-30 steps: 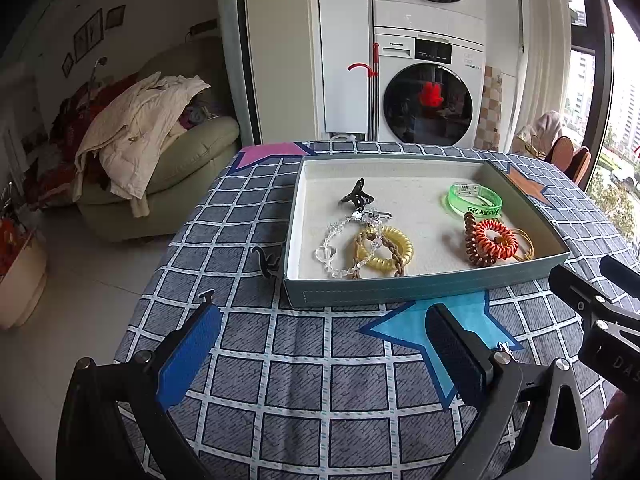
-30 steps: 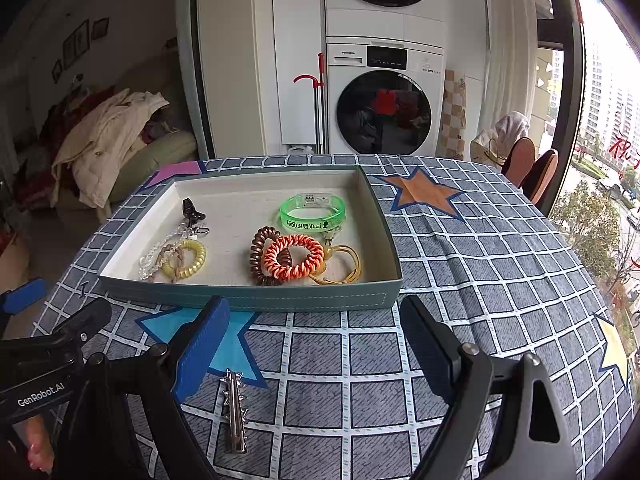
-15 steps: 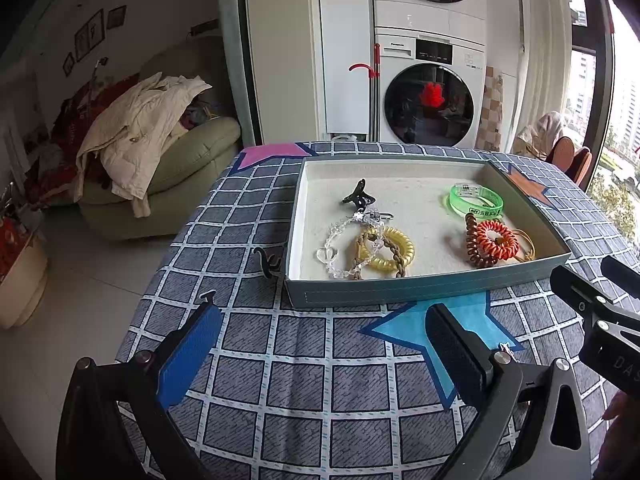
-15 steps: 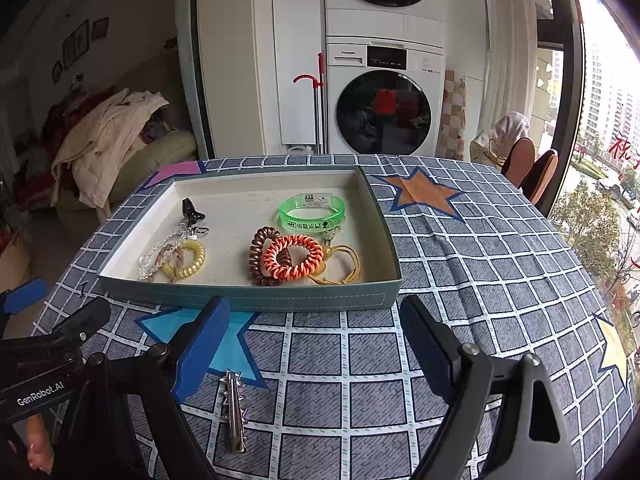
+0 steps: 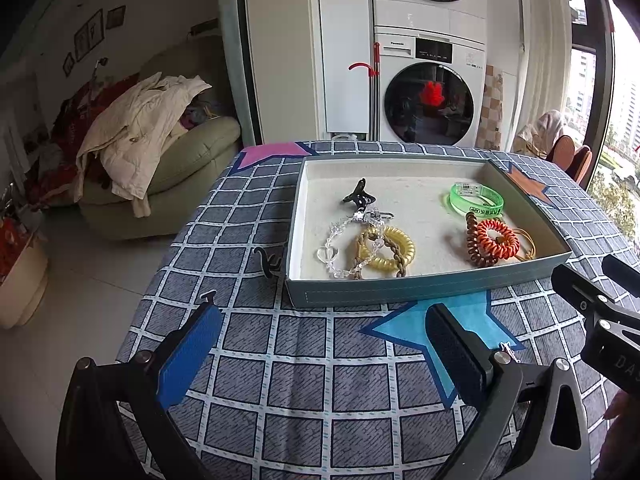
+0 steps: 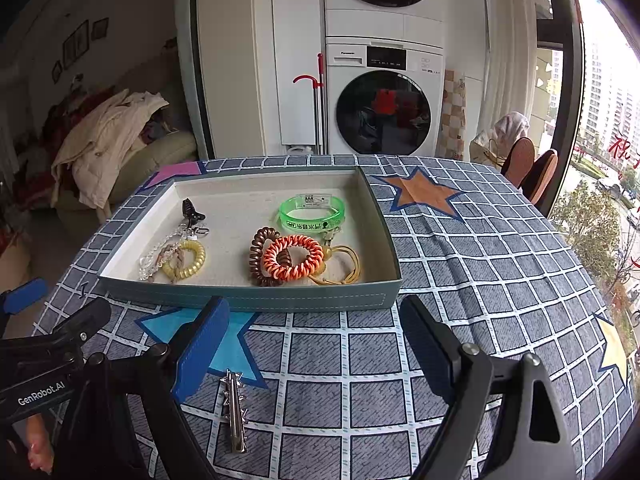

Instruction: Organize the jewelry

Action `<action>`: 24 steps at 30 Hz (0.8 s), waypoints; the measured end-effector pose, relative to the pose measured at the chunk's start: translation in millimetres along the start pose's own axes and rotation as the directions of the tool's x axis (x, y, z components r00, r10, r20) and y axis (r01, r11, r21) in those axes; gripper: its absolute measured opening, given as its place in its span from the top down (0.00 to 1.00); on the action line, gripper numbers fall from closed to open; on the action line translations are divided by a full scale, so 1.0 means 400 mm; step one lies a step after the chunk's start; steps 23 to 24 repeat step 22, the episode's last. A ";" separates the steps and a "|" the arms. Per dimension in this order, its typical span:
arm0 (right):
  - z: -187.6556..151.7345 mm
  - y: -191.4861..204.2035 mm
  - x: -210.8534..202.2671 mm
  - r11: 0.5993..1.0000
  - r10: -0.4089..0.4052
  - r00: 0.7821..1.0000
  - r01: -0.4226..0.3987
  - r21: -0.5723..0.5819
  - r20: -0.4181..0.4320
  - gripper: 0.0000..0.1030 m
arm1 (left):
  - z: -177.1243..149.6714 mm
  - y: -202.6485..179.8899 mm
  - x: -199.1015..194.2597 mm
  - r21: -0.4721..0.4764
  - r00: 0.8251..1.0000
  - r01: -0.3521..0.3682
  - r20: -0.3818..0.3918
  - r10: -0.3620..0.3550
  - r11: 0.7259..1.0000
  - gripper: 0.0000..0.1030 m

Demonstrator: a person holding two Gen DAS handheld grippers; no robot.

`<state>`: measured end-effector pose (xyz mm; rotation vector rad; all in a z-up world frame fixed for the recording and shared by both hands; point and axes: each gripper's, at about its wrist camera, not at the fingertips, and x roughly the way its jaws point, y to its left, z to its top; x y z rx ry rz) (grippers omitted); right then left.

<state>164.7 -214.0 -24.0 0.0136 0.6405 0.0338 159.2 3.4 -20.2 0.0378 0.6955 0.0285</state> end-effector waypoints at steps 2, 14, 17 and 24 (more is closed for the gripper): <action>0.000 0.000 -0.001 1.000 0.000 1.000 0.000 0.000 0.001 0.13 | 0.000 0.000 0.000 0.002 1.000 0.000 0.000 0.000 1.000 0.00; -0.001 0.000 0.000 1.000 0.000 1.000 0.000 0.000 0.000 0.14 | 0.003 0.005 0.000 -0.006 1.000 0.004 -0.009 -0.004 1.000 0.00; -0.001 0.000 0.000 1.000 0.000 1.000 0.000 0.000 0.000 0.13 | 0.003 0.006 0.003 -0.011 1.000 0.008 -0.013 -0.008 1.000 0.00; -0.001 0.000 0.000 1.000 0.000 1.000 0.000 0.001 0.000 0.13 | 0.003 0.003 0.003 0.000 1.000 0.011 -0.005 -0.011 1.000 0.00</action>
